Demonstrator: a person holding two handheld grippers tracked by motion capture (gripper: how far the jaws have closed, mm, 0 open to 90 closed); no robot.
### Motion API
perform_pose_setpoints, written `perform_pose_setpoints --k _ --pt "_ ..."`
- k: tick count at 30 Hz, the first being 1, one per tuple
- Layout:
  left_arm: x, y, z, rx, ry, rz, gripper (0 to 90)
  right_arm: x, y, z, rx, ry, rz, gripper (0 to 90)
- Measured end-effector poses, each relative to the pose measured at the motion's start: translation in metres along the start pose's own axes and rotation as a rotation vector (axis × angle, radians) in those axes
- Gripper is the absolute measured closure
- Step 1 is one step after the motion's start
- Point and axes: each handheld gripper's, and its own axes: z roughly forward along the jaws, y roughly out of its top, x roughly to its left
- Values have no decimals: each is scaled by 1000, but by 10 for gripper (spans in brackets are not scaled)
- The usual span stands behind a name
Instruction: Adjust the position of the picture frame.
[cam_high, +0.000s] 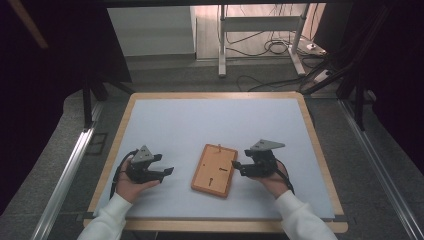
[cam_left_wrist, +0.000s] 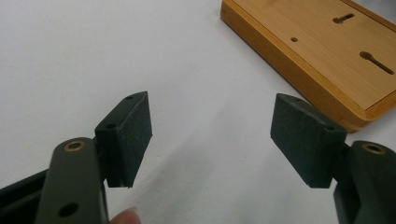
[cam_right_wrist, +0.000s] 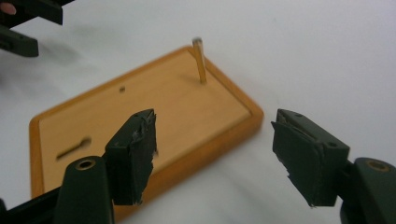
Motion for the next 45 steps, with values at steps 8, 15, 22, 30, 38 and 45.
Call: perform_pose_setpoints --k 8,15,22,30,38,45 --pt "-3 1 3 17 -5 4 287 -9 -36 -36 -17 -4 37 285" --pt "-4 0 4 27 -11 6 287 -14 -51 -49 -8 -41 39 279" --pt "-7 0 9 75 -59 7 395 -12 -52 -48 3 -48 23 275" --pt "-20 4 19 150 -163 43 899 -14 -52 -49 -1 -26 51 268" --pt "-31 6 28 182 -196 79 900 -13 -53 -48 5 -31 38 266" --pt "-39 8 34 192 -206 103 900 -12 -53 -47 9 -28 33 263"
